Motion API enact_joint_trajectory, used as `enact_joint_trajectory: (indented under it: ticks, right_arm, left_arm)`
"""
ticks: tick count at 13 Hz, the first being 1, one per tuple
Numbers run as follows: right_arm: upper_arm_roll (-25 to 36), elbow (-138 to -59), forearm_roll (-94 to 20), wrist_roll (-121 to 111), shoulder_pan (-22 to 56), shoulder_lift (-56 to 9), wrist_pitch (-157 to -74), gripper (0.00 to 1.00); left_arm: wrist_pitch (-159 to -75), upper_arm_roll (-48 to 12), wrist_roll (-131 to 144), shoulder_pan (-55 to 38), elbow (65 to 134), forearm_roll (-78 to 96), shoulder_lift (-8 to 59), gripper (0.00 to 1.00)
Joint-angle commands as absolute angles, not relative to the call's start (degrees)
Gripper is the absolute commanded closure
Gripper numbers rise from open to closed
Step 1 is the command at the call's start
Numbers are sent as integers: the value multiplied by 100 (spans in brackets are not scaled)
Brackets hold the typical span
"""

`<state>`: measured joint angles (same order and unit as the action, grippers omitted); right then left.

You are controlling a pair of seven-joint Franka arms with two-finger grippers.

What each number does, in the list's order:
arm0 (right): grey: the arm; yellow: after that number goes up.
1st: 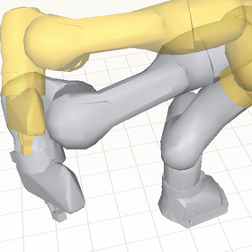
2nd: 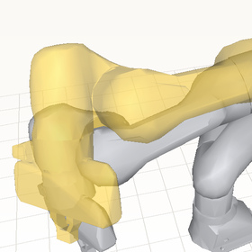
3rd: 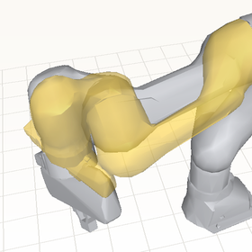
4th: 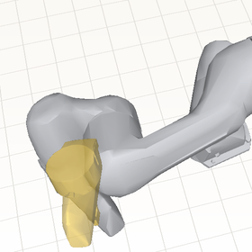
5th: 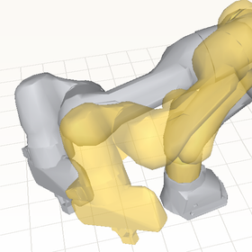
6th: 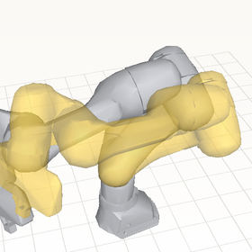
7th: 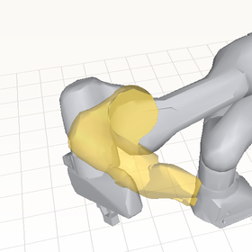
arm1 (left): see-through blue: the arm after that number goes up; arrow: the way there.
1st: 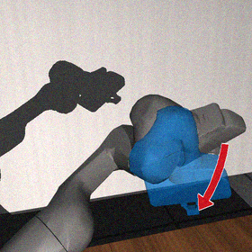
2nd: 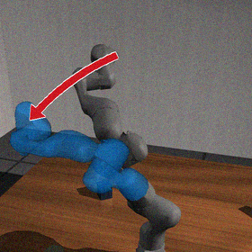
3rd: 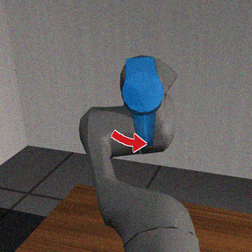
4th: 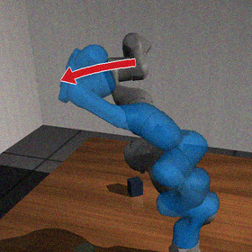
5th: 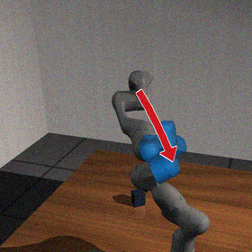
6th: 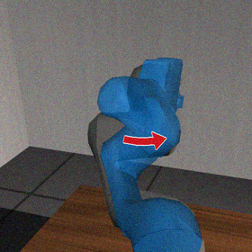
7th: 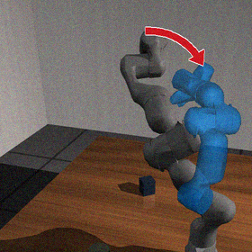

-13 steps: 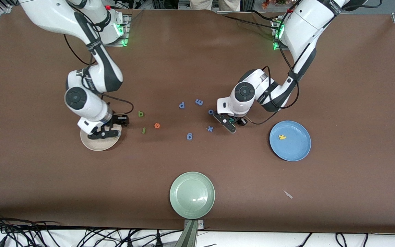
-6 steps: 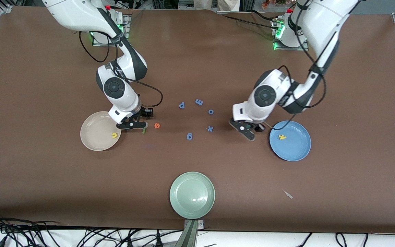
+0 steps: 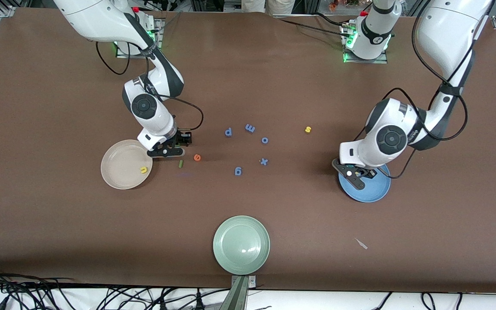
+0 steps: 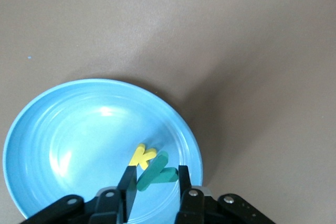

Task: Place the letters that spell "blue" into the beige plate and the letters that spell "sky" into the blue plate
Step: 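Drop the Y with the left gripper while the right gripper grasps the q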

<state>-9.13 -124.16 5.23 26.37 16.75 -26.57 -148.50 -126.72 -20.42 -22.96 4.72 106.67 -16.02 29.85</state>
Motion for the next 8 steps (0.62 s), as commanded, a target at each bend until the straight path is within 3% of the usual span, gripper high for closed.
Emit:
enact_joint_trajectory:
  ticks: [1, 5, 8]
  right_arm:
    - [-940, -12717, 642, 2760, 1635, -2522, -15195, 43]
    - [-923, -12683, 642, 2681, 1626, -2505, -15179, 83]
    - [-783, -12351, 642, 2296, 1617, -2303, -14708, 84]
  left_arm:
    - [-12263, -2205, -2216, 369, 10723, -1872, 2691, 0]
    - [-11479, -3074, -832, 404, 10766, -1714, 2338, 0]
    - [-11574, -3444, 628, 387, 11108, -1494, 2347, 0]
